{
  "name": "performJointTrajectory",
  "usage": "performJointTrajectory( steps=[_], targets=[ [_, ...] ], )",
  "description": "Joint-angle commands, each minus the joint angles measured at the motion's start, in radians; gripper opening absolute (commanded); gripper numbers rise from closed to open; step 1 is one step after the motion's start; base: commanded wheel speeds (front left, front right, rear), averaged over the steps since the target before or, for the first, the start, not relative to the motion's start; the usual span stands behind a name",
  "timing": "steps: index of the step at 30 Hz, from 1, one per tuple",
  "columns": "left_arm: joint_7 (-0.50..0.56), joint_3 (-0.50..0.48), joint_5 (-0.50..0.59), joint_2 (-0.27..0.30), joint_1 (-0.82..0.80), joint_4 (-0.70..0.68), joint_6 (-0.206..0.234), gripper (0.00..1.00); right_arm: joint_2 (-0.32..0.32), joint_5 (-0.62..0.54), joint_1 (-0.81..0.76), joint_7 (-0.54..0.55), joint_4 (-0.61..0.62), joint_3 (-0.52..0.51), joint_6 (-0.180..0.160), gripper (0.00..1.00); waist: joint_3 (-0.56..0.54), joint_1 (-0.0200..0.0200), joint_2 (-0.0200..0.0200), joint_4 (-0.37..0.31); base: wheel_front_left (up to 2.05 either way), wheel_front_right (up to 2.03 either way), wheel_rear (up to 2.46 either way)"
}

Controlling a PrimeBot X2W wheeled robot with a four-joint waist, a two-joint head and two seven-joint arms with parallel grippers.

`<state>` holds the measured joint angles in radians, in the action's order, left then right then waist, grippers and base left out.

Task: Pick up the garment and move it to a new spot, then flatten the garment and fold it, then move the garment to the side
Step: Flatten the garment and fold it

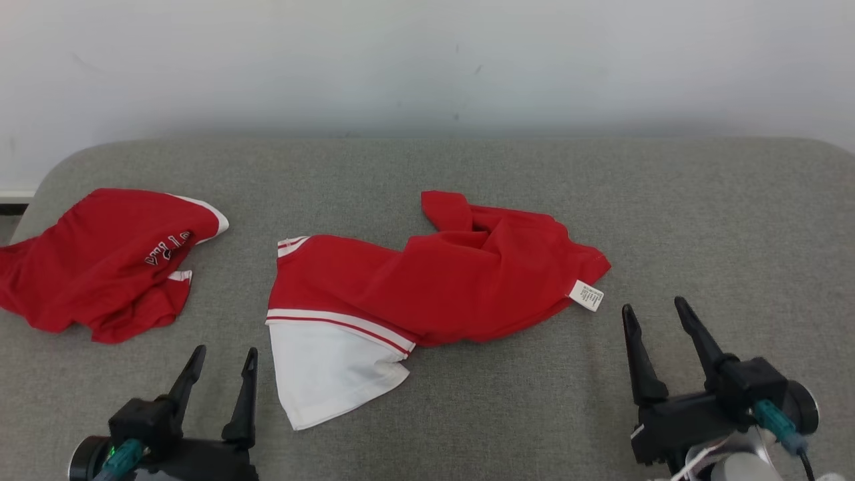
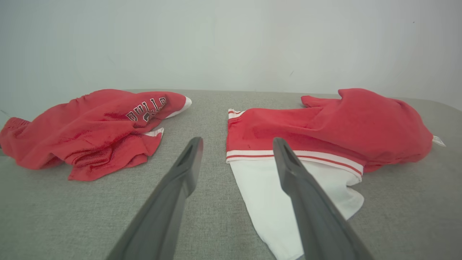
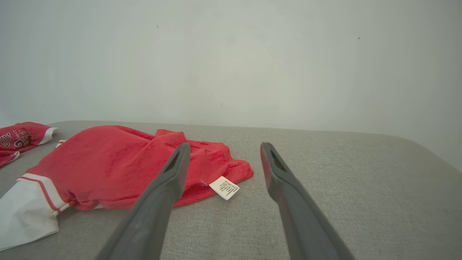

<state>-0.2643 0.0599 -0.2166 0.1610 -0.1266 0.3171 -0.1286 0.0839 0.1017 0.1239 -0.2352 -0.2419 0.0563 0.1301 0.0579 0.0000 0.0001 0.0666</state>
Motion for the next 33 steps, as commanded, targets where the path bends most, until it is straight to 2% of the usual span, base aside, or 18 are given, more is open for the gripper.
performJointTrajectory(
  steps=[1,8,17,27,33],
  targets=[
    [0.0,0.013,-0.005,0.008,-0.032,0.023,0.0,1.0,0.015,-0.014,0.032,0.009,-0.018,0.0,0.001,1.0,0.031,0.0,-0.0001,0.012,0.0,0.0,0.0],
    [0.001,0.157,-0.085,0.046,-0.152,0.168,-0.001,1.0,0.077,-0.026,0.259,0.041,-0.201,0.025,0.001,1.0,0.113,0.0,-0.0001,0.025,0.0,0.0,0.0],
    [0.001,0.32,-0.19,0.057,-0.133,0.231,-0.001,1.0,0.125,-0.009,0.451,0.039,-0.466,0.069,0.001,1.0,0.141,0.0,-0.0001,0.061,0.0,0.0,0.0],
    [0.001,0.405,-0.243,0.073,-0.175,0.23,-0.001,1.0,0.149,0.003,0.598,0.068,-0.689,0.098,0.001,1.0,0.193,0.0,-0.0001,0.105,0.0,0.0,0.0],
    [0.001,0.439,-0.26,0.065,-0.209,0.237,-0.001,1.0,0.16,0.011,0.65,0.066,-0.796,0.114,0.001,1.0,0.214,0.0,-0.0001,0.121,0.0,0.0,0.0]
  ],
)
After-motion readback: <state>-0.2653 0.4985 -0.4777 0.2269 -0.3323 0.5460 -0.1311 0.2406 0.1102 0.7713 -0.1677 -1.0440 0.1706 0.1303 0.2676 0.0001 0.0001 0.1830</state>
